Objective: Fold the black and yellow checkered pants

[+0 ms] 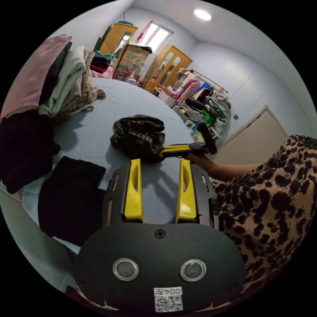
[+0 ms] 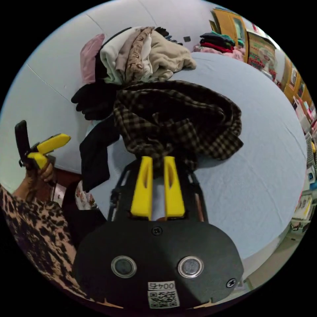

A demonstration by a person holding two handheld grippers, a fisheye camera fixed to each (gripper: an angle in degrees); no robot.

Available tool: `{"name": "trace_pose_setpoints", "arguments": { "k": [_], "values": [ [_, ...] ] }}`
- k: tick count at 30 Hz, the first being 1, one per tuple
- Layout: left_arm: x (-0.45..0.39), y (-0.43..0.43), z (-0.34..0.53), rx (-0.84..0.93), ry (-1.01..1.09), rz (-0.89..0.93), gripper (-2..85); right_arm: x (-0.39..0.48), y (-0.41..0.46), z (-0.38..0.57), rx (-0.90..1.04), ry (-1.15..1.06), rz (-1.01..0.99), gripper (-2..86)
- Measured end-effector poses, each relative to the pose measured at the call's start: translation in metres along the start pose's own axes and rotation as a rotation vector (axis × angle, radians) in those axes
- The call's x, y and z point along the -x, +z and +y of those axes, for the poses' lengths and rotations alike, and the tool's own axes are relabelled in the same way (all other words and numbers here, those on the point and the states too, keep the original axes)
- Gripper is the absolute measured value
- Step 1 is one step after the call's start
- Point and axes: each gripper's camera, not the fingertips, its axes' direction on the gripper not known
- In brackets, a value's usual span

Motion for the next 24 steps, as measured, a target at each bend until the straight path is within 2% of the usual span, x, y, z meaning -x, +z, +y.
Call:
{"name": "trace_pose_setpoints", "arguments": {
  "k": [1,3,6,10,15,20,22,24],
  "values": [
    [-0.001,0.0,-0.001,-0.004,0.005,-0.002,14.8,-0.006,-0.006,-0.006,-0.007,0.022,-0.049,4.5],
    [-0.006,-0.003,-0.005,-0.032,0.04,-0.007,14.2,-0.031,-0.053,-0.021,-0.155,0.089,-0.36,4.1],
    [-0.014,-0.006,-0.011,-0.068,0.084,-0.035,14.3,-0.045,-0.123,-0.034,-0.334,0.094,-0.635,3.9],
    [-0.027,-0.007,-0.026,-0.099,0.127,-0.055,16.3,-0.027,-0.219,-0.043,-0.502,-0.055,-0.743,4.0],
    [-0.058,-0.013,-0.059,-0.205,0.17,0.107,18.1,0.011,-0.343,-0.016,-0.732,-0.232,-0.899,3.9],
    [-0.1,-0.044,-0.088,-0.407,0.264,0.229,16.9,0.04,-0.412,0.026,-0.903,-0.312,-0.791,4.5],
    [-0.108,-0.043,-0.098,-0.408,0.284,0.22,16.2,0.036,-0.418,0.03,-0.933,-0.243,-0.678,5.1],
    [-0.104,-0.02,-0.11,-0.338,0.273,0.194,15.6,0.018,-0.403,0.012,-0.872,-0.165,-0.418,7.0]
  ]
}}
